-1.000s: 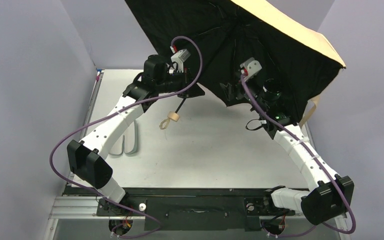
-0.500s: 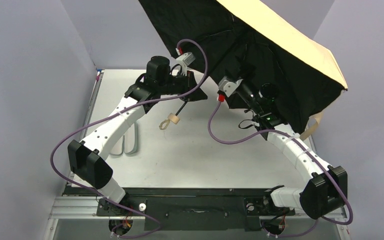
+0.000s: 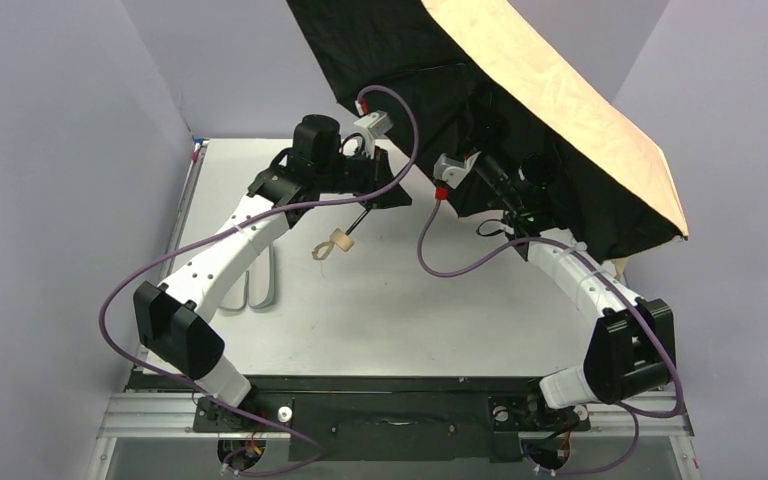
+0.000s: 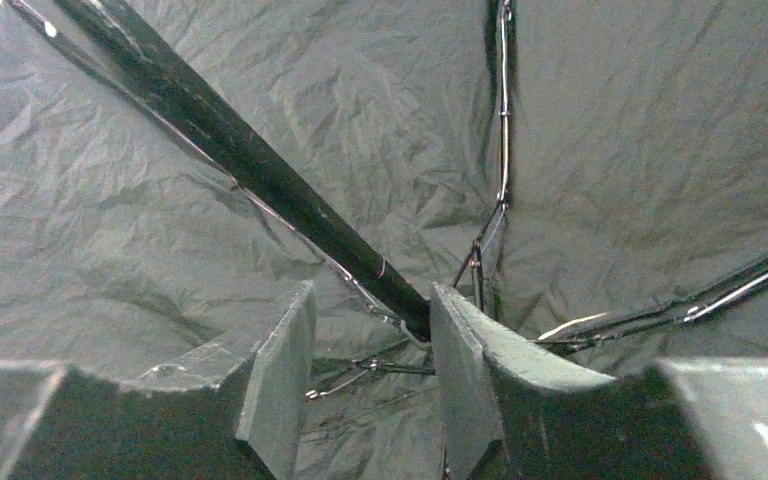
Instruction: Open the umbrella
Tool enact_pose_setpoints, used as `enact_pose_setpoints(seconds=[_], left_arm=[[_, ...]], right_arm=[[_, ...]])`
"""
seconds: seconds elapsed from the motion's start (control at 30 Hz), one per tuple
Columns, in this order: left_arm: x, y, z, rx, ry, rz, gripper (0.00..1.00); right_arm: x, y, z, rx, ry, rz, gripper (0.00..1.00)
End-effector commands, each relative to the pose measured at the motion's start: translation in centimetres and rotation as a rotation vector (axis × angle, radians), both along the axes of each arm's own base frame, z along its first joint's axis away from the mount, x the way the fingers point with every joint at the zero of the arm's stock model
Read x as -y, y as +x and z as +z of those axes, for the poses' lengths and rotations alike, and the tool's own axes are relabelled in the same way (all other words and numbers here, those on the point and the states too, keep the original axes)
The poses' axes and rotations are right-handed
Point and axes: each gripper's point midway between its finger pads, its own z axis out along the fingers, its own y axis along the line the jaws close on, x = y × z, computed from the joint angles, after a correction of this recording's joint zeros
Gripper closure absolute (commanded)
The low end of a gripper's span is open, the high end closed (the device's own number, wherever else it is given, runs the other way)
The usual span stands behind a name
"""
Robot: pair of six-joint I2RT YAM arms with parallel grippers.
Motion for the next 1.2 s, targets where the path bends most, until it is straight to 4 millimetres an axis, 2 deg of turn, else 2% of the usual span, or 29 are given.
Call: enact_pose_setpoints(seconds=[0.0,0.2,0.33,0.47,0.57,0.7,0.83,0.9,1.0,1.03,1.17], left_arm=[[-0.3,-1.8,4.6,0.171,-0.077,-0.071,1.00],[-0.5,-2.2,4.3,0.172,-0.064,-0.084,1.00],[-0.9,-2.3,4.3,0.169,-0.059,-0.085,1.00],[-1.6,-2.1,3.9,0.151,-0.045,-0.074,1.00],[-2.1,-2.1,3.6,0.140,-0.036,-0.069,1.00],[-2.7,-2.0,2.6,0.136,0.004,-0.070,1.00],[-3.4,-1.6,0.5,0.131,0.099,-0.072,0.99],[-3.9,-1.5,-1.1,0.110,0.166,-0.077,0.90],[-5.1,-1.8,-4.1,0.049,0.287,-0.093,0.74],[-5.3,-1.3,-4.9,0.056,0.327,-0.095,0.72],[-6.8,-2.3,-7.8,-0.017,0.481,-0.131,0.68]], right_arm=[[-1.2,-1.4,4.1,0.163,-0.040,0.099,0.62],[-2.1,-0.9,3.3,0.169,-0.097,0.133,0.65],[-2.2,0.1,3.3,0.176,-0.108,0.119,0.72],[-1.3,1.4,3.6,0.191,-0.107,0.060,0.78],[-0.3,2.4,3.9,0.184,-0.107,0.018,0.89],[0.7,3.0,4.5,0.195,-0.093,-0.019,0.92],[1.0,3.0,5.5,0.226,-0.069,-0.033,0.96],[1.1,2.7,6.6,0.255,-0.040,-0.028,1.00],[1.1,2.0,8.3,0.298,-0.002,-0.009,1.00],[1.0,1.8,8.6,0.307,0.003,-0.002,1.00],[0.8,0.9,9.8,0.348,0.001,0.016,1.00]])
